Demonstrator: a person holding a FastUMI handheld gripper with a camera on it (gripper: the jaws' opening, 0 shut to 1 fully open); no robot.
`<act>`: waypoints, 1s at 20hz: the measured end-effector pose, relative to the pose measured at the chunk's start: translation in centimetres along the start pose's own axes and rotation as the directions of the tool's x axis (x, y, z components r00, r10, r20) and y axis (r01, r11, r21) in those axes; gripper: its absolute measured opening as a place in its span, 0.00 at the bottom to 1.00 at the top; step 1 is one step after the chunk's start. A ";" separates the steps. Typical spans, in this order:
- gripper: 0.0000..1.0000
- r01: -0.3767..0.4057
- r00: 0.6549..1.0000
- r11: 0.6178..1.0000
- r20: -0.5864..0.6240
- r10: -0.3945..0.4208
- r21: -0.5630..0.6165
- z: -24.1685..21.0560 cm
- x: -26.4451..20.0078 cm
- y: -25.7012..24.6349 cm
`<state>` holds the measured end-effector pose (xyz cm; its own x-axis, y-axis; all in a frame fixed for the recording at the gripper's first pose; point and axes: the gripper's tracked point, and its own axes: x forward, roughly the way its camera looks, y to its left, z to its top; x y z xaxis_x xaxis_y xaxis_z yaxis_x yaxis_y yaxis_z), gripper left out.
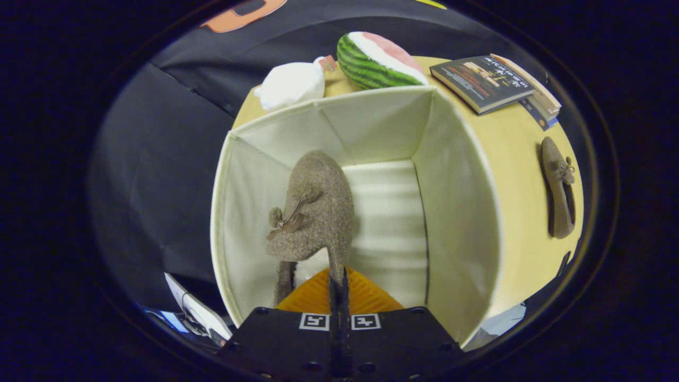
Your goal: Open the storage box then place both shoes into the box .Put the left shoe in first, then the right shoe, with the right side of both shoes facing outward in a uniform manner.
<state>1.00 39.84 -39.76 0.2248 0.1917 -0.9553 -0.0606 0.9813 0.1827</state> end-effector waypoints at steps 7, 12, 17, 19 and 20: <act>0.02 0.108 0.992 0.993 -0.061 -0.110 -0.040 -0.2 3.7 -1.1; 0.32 0.047 0.995 0.998 -0.091 -0.051 -0.047 -0.1 2.1 -0.5; 0.82 0.018 0.999 0.985 -0.037 -0.024 -0.174 1.0 -2.7 -0.6; 0.87 -0.009 1.000 0.975 -0.018 0.005 -0.223 1.1 -4.9 -0.7; 0.89 -0.031 1.000 0.968 -0.013 0.029 -0.248 1.1 -6.2 -0.8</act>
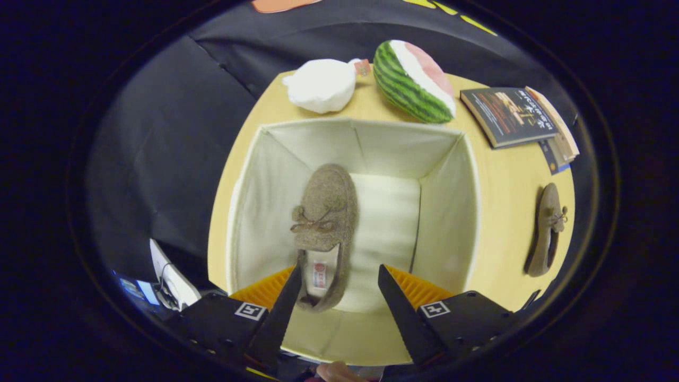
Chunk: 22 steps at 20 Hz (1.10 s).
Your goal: Open the storage box then place both shoes into the box .Put the left shoe in first, then the right shoe, with the right side of both shoes facing outward in a uniform manner.
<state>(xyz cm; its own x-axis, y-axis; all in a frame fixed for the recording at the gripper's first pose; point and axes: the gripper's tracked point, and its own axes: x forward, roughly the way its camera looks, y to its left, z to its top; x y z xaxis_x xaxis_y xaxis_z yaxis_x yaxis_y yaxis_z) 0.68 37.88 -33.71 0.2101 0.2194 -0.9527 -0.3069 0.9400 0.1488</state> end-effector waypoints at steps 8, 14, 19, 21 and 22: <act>0.96 -0.097 0.993 0.993 0.066 0.101 -0.067 -1.1 -8.6 -8.4; 0.96 -0.023 0.996 0.999 0.087 0.020 0.038 -2.5 -9.4 -22.0; 0.96 0.119 0.990 0.986 0.063 -0.127 0.118 -4.6 -8.9 -34.4; 0.97 0.168 0.983 0.977 0.050 -0.176 0.134 -5.3 -8.5 -38.5; 0.97 0.192 0.979 0.971 0.039 -0.199 0.143 -5.8 -8.1 -40.5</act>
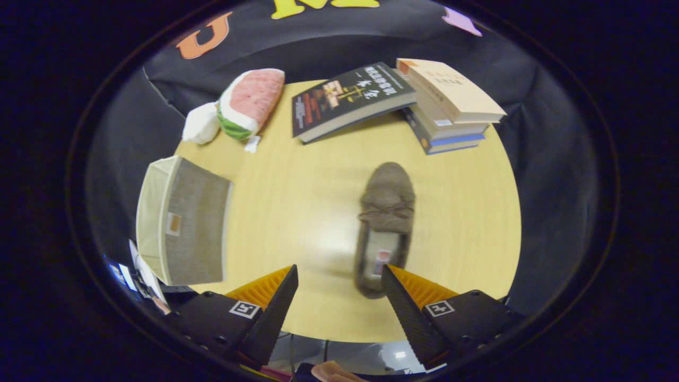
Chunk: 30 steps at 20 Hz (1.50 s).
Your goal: Open the storage box then place both shoes into the box .Put the left shoe in first, then the right shoe, with the right side of both shoes facing outward in a uniform manner.
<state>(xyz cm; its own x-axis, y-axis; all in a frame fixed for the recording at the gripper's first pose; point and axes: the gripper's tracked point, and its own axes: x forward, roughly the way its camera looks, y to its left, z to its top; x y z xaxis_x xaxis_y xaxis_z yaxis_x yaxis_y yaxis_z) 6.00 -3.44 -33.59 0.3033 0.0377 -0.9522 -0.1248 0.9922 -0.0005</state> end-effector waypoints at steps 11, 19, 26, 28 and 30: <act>0.94 0.204 0.978 0.979 -0.046 -0.202 0.029 0.1 7.9 -8.7; 0.44 0.081 0.996 0.995 -0.043 -0.079 0.055 0.0 10.0 -5.6; 0.11 0.015 0.999 0.990 -0.033 -0.011 0.140 -0.2 9.8 -5.3; 0.06 -0.001 0.999 0.986 -0.033 0.007 0.166 -0.1 9.4 -5.6; 0.01 -0.041 0.998 0.975 -0.046 0.053 0.218 -1.2 9.4 -5.2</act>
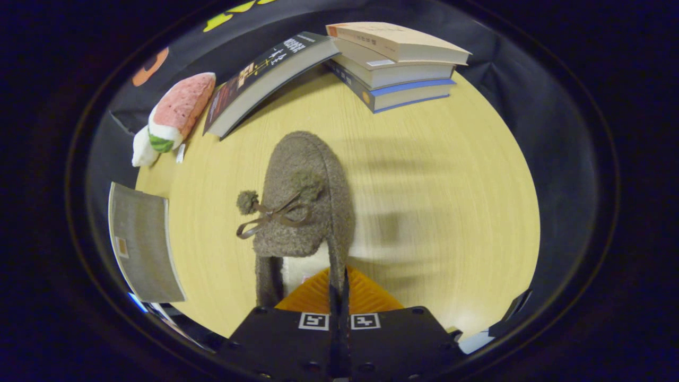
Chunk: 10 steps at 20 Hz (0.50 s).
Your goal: Open the storage box then place both shoes into the box .Put the left shoe in first, then the right shoe, with the right side of both shoes facing outward in a uniform manner.
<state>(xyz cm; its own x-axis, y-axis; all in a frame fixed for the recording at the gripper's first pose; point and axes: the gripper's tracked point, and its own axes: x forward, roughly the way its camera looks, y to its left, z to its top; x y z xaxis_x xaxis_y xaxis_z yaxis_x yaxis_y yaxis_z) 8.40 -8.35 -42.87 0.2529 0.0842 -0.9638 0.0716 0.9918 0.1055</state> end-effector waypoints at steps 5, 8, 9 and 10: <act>0.00 -0.076 0.997 0.995 0.007 0.075 0.065 -1.3 -2.6 1.4; 0.00 -0.124 0.992 0.990 0.031 0.122 0.065 -1.7 -5.9 4.0; 0.00 -0.137 0.990 0.989 0.047 0.134 0.055 -1.7 -7.0 5.0; 0.00 -0.144 0.988 0.989 0.061 0.141 0.039 -1.7 -8.3 6.1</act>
<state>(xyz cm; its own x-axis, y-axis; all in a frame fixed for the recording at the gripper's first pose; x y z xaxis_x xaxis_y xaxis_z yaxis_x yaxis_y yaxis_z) 5.11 -2.82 -34.65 0.3191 0.2173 -0.9225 0.0721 0.9650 0.2522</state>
